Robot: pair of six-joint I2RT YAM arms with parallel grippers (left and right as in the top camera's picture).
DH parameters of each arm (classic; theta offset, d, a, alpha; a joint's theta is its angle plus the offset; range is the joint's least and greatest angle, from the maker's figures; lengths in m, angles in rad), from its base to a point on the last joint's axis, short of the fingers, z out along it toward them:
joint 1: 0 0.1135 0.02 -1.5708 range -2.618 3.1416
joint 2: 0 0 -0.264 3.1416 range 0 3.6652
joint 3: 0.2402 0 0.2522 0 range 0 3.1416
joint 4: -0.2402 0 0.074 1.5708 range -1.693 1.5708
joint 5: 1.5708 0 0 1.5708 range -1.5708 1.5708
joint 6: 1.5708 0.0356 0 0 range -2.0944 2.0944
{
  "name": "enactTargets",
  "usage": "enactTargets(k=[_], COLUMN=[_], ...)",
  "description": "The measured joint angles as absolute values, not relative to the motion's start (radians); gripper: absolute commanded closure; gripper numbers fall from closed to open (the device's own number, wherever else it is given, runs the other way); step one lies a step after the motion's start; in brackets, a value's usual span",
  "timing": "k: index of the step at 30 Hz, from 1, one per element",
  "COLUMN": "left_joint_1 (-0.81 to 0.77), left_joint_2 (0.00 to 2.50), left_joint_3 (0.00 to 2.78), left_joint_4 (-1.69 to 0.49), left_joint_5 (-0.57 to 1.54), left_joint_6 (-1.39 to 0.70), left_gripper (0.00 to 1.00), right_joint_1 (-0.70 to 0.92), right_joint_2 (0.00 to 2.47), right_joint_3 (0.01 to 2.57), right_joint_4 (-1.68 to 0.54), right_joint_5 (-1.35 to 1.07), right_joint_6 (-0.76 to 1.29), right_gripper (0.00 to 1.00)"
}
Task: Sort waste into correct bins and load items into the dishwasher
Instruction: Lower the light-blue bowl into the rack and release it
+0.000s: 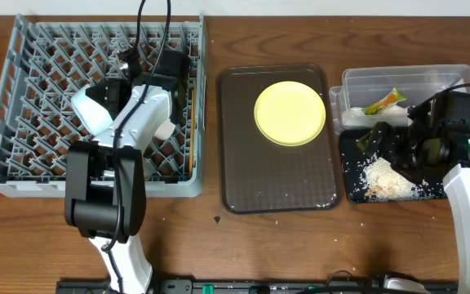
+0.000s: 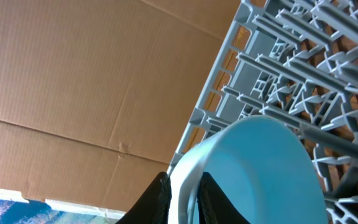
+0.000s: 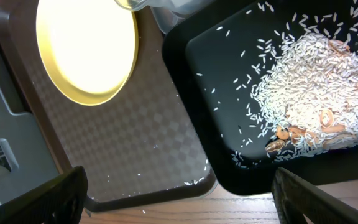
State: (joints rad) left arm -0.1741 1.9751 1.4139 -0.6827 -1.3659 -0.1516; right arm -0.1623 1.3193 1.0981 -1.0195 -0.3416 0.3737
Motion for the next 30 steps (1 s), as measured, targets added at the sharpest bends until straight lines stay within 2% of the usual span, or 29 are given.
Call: enactTargets(k=[1,4,17,20,23,24,25,30], left_joint_1=[-0.174,-0.174,-0.208,-0.212,-0.215,-0.215,-0.214,-0.217], left_joint_2=[1.975,1.975,1.975,1.975,1.975,1.975,1.975,1.975], left_joint_3=[1.414,1.414,1.414,1.414,1.414,1.414,1.414,1.414], left_joint_4=[-0.675,-0.672,-0.650,-0.637,-0.609,-0.603,-0.601,-0.607], left_joint_5=[-1.365,-1.364,-1.309,-1.288,-1.257,-1.250,-1.246,-1.254], left_joint_6=[-0.140,-0.114,-0.070,-0.068,-0.064,-0.058,-0.054,-0.001], left_gripper=[0.83,0.92,0.92,0.87,0.86,0.87,0.92,0.92], right_joint_1=[-0.162,-0.162,-0.162,-0.162,-0.162,-0.162,-0.162,-0.162], right_joint_2=[1.319,1.319,1.319,1.319,1.319,1.319,1.319,1.319], right_joint_3=[1.098,1.098,1.098,1.098,1.098,1.098,1.098,1.098], right_joint_4=[-1.019,-1.019,-1.008,-1.008,-1.008,-1.008,-1.008,-1.007], right_joint_5=[-0.342,-0.342,-0.342,-0.342,-0.342,-0.342,-0.342,-0.342], right_joint_6=[0.374,0.374,0.374,0.374,0.374,0.374,0.374,0.374], right_gripper=[0.07,0.07,0.07,0.07,0.07,0.07,0.07,0.07])
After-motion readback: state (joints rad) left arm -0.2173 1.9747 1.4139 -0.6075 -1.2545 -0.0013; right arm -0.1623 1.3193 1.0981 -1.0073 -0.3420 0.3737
